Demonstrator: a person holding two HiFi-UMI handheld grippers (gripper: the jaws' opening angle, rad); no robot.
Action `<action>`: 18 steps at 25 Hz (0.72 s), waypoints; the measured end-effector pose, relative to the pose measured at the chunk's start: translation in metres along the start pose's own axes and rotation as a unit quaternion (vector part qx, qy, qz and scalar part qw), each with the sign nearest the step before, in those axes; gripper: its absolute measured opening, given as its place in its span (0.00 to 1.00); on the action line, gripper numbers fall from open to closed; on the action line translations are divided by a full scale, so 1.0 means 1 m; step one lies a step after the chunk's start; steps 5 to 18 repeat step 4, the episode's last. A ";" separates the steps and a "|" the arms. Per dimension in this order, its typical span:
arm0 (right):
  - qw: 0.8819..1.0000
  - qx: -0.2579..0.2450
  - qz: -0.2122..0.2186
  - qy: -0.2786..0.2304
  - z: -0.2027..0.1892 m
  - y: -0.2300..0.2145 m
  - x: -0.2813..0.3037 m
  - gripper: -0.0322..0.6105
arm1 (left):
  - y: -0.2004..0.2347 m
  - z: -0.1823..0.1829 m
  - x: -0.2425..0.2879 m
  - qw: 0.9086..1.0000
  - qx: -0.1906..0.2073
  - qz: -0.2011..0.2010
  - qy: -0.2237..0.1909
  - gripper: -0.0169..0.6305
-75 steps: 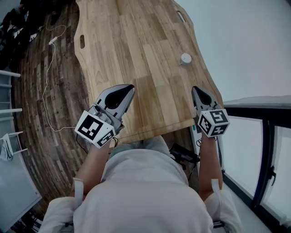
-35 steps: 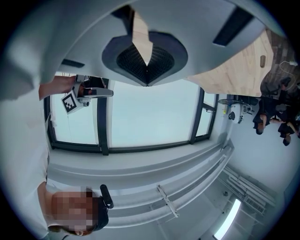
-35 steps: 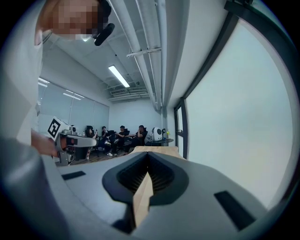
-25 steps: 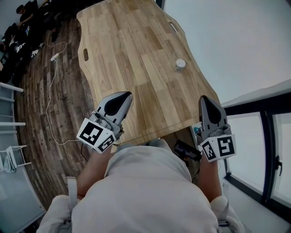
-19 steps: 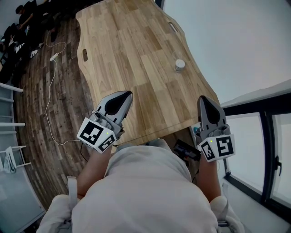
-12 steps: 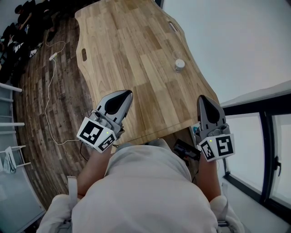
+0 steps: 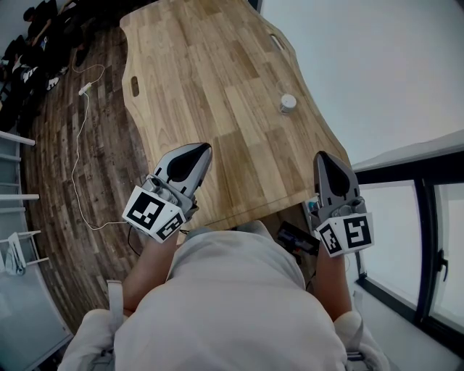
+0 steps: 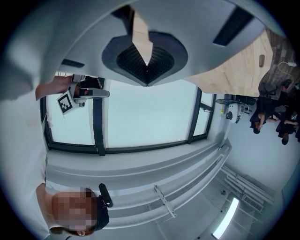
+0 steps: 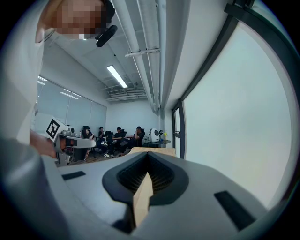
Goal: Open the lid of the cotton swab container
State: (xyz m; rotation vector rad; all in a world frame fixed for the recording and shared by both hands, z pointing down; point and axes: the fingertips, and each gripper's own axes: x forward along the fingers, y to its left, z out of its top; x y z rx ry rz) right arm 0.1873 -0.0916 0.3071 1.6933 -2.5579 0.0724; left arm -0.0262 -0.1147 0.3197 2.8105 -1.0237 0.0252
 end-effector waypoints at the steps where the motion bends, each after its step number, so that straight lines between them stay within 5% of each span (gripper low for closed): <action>1: 1.000 0.000 0.000 0.000 0.000 0.000 0.000 0.08 | 0.000 0.000 0.000 1.000 0.000 0.000 0.000 0.05; 18: 1.000 0.000 -0.002 -0.001 0.000 0.001 0.000 0.08 | 0.000 0.001 0.000 1.000 0.001 -0.001 -0.001 0.05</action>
